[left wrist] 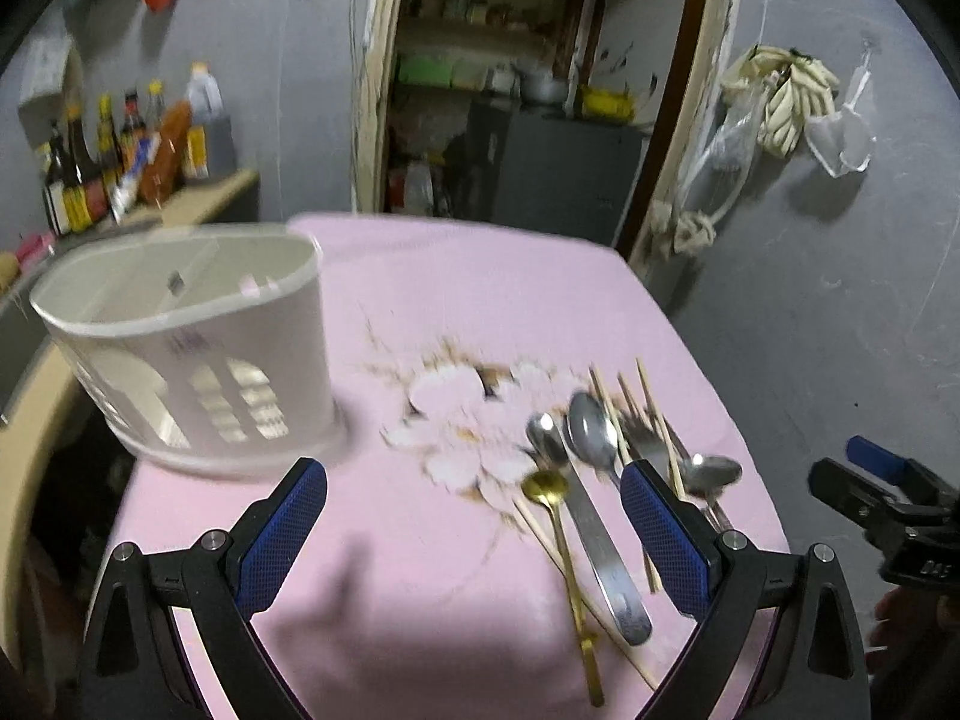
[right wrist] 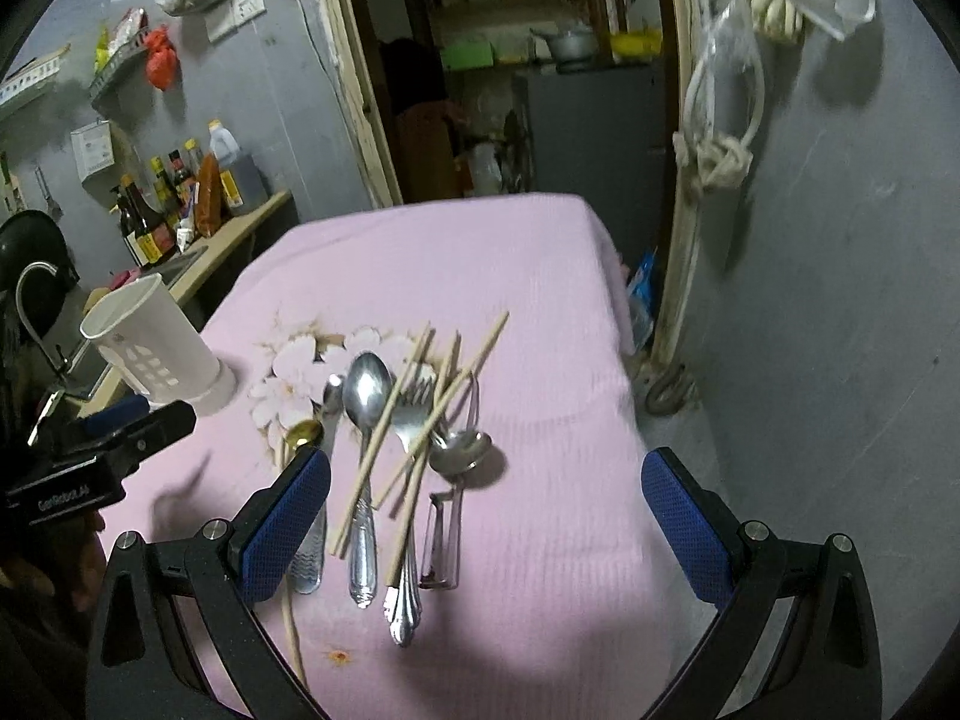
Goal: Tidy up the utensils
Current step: 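Lower the left tool onto the gold spoon and close on its handle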
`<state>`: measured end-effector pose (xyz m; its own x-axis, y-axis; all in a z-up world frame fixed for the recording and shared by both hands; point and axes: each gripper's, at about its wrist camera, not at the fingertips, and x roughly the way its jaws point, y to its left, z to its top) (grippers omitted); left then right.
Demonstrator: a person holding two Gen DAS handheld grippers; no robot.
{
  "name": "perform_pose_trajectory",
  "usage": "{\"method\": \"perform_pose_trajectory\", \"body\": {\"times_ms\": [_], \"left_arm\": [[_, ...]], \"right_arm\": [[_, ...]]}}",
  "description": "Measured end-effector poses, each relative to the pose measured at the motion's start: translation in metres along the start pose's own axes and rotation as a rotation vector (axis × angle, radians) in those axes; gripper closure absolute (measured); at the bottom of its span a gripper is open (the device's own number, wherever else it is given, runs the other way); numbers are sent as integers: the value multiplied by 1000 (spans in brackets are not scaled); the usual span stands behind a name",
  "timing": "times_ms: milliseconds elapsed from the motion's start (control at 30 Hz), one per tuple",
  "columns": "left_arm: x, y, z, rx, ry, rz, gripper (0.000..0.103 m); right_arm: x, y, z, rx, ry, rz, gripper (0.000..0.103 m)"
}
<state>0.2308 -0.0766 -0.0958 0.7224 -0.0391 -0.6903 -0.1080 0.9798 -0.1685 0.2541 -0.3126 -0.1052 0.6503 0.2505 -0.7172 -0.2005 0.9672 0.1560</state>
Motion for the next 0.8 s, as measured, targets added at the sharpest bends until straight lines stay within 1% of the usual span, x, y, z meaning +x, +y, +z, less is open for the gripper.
{"method": "perform_pose_trajectory", "body": {"times_ms": [100, 167, 200, 233, 267, 367, 433, 467, 500, 533, 567, 600, 667, 733, 800], "left_arm": [[10, -2, -6, -14, 37, -18, 4], [17, -4, -10, -22, 64, -33, 8], [21, -5, -12, -29, 82, -44, 14], [24, -6, -13, -33, 96, -53, 17], [27, -7, -14, -38, 109, -62, 18], [33, -9, -17, -53, 135, -87, 27], [37, -11, -19, -57, 155, -104, 37], [39, -12, -20, -57, 165, -111, 40], [41, -13, -21, -56, 175, -116, 44], [43, -15, -22, -53, 188, -121, 49], [46, -16, -23, -53, 198, -124, 51], [49, -17, -24, -57, 212, -125, 55], [53, -18, -25, -66, 229, -121, 61], [55, -19, -24, -69, 239, -127, 67], [55, -22, -23, -62, 236, -136, 71]], "right_arm": [[14, -3, -3, 8, 41, 9, 1], [23, -6, -4, 20, 72, 27, 1], [26, -7, -5, 27, 87, 36, 1], [30, -7, -6, 34, 98, 41, 1], [34, -7, -6, 39, 106, 44, 1], [41, -10, -7, 53, 122, 47, 2], [45, -15, -8, 80, 134, 55, 3], [47, -16, -9, 89, 138, 58, 7], [49, -18, -9, 95, 143, 62, 16], [50, -18, -10, 101, 150, 69, 22], [53, -19, -10, 105, 157, 76, 32], [53, -20, -10, 107, 164, 80, 39], [57, -19, -11, 109, 175, 94, 43], [59, -18, -11, 111, 180, 107, 49], [61, -15, -10, 109, 183, 118, 60]]}}
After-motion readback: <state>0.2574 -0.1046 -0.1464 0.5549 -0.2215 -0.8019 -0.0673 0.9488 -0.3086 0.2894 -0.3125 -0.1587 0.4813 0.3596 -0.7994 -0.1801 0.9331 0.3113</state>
